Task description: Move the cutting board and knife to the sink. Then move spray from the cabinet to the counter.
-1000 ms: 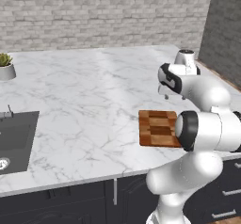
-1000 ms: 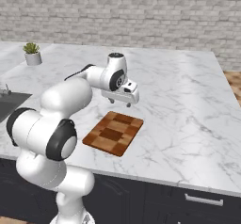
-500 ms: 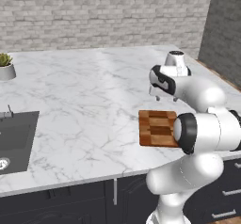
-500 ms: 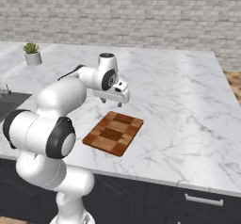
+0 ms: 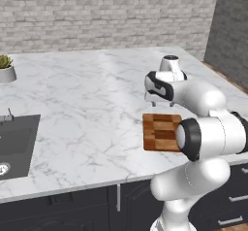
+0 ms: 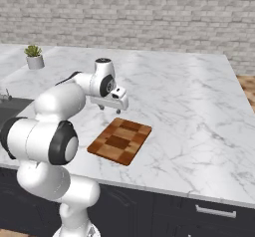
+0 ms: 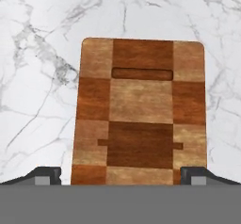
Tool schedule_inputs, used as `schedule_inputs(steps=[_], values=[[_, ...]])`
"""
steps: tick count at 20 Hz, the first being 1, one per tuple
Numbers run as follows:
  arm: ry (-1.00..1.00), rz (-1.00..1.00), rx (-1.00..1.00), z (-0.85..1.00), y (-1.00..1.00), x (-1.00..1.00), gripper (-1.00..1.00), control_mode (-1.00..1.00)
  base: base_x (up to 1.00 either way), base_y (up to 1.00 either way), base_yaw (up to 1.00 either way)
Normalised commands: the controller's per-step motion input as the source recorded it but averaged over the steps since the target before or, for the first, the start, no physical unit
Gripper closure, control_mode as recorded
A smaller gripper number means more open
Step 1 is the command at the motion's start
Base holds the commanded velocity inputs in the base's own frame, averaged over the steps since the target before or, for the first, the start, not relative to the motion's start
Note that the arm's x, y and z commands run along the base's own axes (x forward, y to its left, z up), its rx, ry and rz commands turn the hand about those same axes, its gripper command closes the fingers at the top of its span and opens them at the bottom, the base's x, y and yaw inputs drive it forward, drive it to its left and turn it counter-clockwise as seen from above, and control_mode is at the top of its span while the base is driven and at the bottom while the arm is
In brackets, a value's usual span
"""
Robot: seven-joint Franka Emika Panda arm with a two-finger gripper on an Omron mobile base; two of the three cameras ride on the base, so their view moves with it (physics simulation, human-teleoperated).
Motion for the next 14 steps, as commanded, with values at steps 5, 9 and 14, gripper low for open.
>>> schedule_inputs(steps=[5,9,14], values=[[0.04,0.04,0.0,-0.12,0.04,0.25,-1.0,-1.0,0.0,0.0,0.0],[0.1,0.07,0.0,-0.21,0.11,0.32,-1.0,-1.0,0.0,0.0,0.0],[0.11,0.08,0.0,-0.29,0.18,0.39,-1.0,-1.0,0.0,0.0,0.0]])
